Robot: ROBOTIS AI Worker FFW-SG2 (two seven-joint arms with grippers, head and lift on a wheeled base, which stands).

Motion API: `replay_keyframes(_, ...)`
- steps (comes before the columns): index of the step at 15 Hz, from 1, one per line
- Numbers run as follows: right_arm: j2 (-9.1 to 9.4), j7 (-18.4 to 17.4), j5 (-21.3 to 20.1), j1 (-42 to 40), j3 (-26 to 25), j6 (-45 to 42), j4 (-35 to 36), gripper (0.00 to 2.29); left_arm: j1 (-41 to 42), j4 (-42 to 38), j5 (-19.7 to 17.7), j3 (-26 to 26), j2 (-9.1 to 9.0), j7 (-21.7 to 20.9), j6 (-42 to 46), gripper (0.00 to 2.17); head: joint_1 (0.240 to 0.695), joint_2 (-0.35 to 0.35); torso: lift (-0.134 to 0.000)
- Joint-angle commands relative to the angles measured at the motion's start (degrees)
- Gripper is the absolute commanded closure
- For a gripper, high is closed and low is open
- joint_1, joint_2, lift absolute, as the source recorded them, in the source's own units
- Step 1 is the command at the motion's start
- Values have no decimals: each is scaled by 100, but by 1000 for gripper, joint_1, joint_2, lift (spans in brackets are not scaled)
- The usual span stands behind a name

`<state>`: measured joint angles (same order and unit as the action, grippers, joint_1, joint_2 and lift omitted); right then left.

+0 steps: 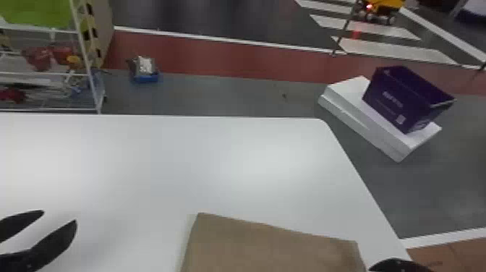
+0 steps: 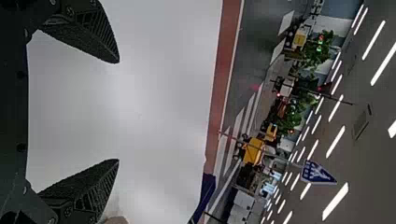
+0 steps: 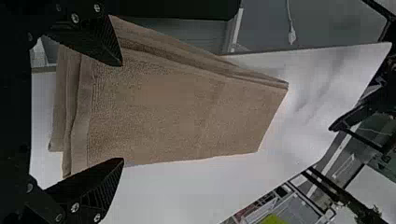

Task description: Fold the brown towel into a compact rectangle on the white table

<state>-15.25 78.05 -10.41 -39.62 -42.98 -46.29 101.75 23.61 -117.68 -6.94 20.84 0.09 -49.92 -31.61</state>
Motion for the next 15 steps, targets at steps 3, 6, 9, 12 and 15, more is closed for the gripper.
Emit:
replay_keyframes(3,-119,28,-75,-89,-307,-296,-121,188,-14,61,43,51,-24,0,71,144,695,-263,-123)
replay_keyframes(6,-259,28,-541,-274,-386,-753,-6,188,-23,61,70,51,-24,0,71,144,695,-284,-123)
replay_keyframes(9,-295,28,-1112,-300,-404,-753,117,188,-41,158,70,113,-24,8,194,144,695,-303,-123)
replay_keyframes(12,-295,0,-1684,-212,-202,-841,161,191,-41,158,70,95,-24,0,194,144,695,-309,-123)
replay_keyframes(15,-251,-255,-1728,-89,-8,-964,161,191,-23,166,70,113,-24,0,194,144,695,-295,-123)
